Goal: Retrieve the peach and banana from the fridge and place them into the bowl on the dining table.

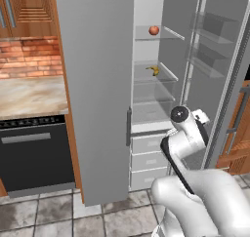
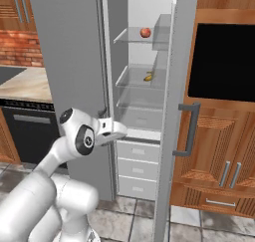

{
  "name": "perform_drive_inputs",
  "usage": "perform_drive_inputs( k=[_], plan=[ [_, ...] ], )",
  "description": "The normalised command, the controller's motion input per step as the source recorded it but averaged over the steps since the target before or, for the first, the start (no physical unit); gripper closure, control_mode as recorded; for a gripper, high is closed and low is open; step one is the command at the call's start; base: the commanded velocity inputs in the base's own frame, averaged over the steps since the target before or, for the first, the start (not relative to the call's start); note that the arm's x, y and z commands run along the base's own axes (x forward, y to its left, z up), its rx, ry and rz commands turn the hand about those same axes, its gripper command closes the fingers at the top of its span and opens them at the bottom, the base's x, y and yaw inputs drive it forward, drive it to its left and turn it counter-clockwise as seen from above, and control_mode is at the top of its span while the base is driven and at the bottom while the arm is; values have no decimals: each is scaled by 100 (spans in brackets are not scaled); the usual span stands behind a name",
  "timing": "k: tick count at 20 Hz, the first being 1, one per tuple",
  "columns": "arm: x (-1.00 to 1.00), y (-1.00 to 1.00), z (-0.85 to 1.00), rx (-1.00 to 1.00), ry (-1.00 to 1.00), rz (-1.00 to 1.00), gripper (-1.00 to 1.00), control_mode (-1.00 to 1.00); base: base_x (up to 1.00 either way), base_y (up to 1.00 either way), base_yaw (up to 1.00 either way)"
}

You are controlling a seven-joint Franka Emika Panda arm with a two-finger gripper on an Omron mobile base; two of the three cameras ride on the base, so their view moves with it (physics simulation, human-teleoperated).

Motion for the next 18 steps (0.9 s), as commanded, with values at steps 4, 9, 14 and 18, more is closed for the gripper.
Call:
perform_drive_inputs(
  k=[4, 9, 14, 18],
  plan=[
    [0, 63, 20, 40, -12, -13, -100, -100, 0, 0, 0],
    [0, 47, 35, 46, 0, -10, -100, -100, 0, 0, 0],
    [-5, 34, 41, 43, 0, -2, -100, -100, 0, 0, 0],
    [-49, 28, 51, 21, -5, 0, -100, -100, 0, 0, 0]
  ],
)
